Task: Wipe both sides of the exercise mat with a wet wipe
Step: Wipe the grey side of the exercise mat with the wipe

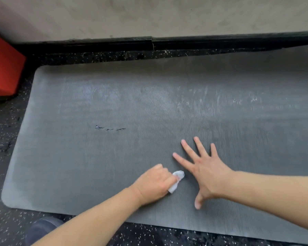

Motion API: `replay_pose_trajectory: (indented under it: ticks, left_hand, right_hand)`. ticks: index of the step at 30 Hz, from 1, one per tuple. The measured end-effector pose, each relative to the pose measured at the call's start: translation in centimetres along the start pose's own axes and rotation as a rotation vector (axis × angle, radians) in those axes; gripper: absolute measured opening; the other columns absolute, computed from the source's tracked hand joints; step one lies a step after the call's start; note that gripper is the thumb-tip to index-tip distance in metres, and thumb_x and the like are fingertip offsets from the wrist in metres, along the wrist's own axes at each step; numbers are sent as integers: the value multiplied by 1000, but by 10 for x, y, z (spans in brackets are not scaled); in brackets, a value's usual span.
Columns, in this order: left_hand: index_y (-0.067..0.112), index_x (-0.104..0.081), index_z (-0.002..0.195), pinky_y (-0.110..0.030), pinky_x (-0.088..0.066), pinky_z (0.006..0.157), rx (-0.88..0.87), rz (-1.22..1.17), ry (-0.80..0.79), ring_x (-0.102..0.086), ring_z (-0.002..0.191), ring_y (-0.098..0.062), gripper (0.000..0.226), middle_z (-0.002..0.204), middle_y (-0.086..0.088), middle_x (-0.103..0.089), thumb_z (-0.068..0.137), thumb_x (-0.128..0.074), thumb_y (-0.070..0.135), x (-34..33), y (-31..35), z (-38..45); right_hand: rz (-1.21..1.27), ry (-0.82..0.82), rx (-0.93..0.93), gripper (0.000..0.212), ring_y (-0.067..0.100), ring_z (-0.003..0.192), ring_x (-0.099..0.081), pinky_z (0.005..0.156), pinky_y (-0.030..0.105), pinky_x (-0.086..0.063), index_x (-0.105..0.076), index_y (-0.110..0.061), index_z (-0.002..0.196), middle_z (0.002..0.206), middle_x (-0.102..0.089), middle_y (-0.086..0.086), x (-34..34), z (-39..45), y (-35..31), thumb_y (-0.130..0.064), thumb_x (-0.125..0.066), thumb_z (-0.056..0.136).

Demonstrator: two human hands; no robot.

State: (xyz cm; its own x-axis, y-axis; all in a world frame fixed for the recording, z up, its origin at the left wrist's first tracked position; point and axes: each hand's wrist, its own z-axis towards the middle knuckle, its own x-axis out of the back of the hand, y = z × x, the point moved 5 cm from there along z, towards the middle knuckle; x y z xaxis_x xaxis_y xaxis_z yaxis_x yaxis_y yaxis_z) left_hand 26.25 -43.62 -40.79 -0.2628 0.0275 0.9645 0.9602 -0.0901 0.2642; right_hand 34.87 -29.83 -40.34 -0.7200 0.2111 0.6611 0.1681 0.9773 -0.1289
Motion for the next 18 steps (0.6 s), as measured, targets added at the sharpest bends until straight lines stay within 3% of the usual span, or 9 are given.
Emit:
replay_pose_trajectory:
  ticks: [1, 2, 5, 6, 8, 10, 12, 16, 18]
  left_hand:
    - [17, -58, 95, -36, -33, 56, 6, 27, 3, -48, 57, -24, 6, 63, -2, -53, 91, -62, 18, 4, -10, -3]
    - [21, -54, 96, -36, -34, 55, 122, 31, 25, -50, 55, -26, 6, 60, -2, -54, 91, -58, 20, 11, -28, -8]
    - [17, -61, 96, -35, -32, 60, 647, -85, 284, -52, 56, -28, 14, 63, -2, -55, 89, -50, 23, 31, -85, -45]
    - [15, -64, 95, -34, -30, 61, 711, -130, 317, -50, 58, -25, 16, 65, -1, -54, 89, -51, 23, 27, -80, -55]
    - [17, -58, 96, -36, -25, 58, 530, -143, 152, -48, 58, -21, 11, 62, 1, -52, 88, -56, 23, 4, -26, -55]
    - [20, -55, 95, -35, -23, 58, 115, -107, -90, -46, 55, -20, 10, 60, 4, -50, 88, -63, 21, -14, 36, -52]
    - [20, -60, 92, -33, -27, 60, -21, -112, -177, -42, 58, -19, 5, 63, 5, -49, 93, -64, 20, -22, 40, -61]
    - [17, -68, 92, -35, -29, 62, 438, -178, 58, -46, 59, -23, 12, 65, 2, -48, 94, -58, 24, -7, -17, -79]
    - [15, -65, 91, -35, -30, 60, 492, -258, 113, -43, 58, -23, 8, 64, 2, -47, 92, -59, 19, -7, -1, -76]
  right_hand:
    - [-41, -1, 0, 169, 56, 143, 41, 114, 85, 4, 39, -35, 154, 153, 57, 17, -10, -4, -6, -89, -79, 48]
    - [-58, 1, -13, 169, 57, 141, 43, 112, 86, 6, 41, -33, 153, 151, 58, 18, -16, -6, -9, -89, -80, 49]
    - [-32, 10, -32, 171, 58, 140, 44, 109, 87, 9, 45, -32, 150, 149, 59, 19, -20, -1, -9, -86, -82, 49]
    - [-21, 9, -34, 172, 57, 140, 45, 109, 87, 9, 46, -32, 150, 149, 59, 19, -21, 0, -9, -86, -82, 48]
    - [-2, 2, -46, 173, 57, 140, 45, 109, 87, 9, 45, -33, 150, 149, 59, 18, -21, 1, -8, -85, -84, 47]
    - [4, -8, -54, 174, 57, 139, 46, 109, 87, 9, 44, -33, 151, 149, 60, 18, -22, 1, -8, -84, -85, 46]
    - [5, -8, -47, 174, 56, 139, 47, 109, 87, 10, 45, -33, 150, 148, 60, 17, -22, 1, -9, -83, -85, 47]
    - [2, 0, -44, 173, 56, 138, 48, 109, 87, 10, 46, -34, 149, 148, 61, 17, -22, 1, -8, -83, -85, 47]
    - [0, -6, -37, 173, 56, 138, 48, 109, 87, 9, 46, -34, 149, 148, 61, 16, -20, 0, -8, -83, -85, 47]
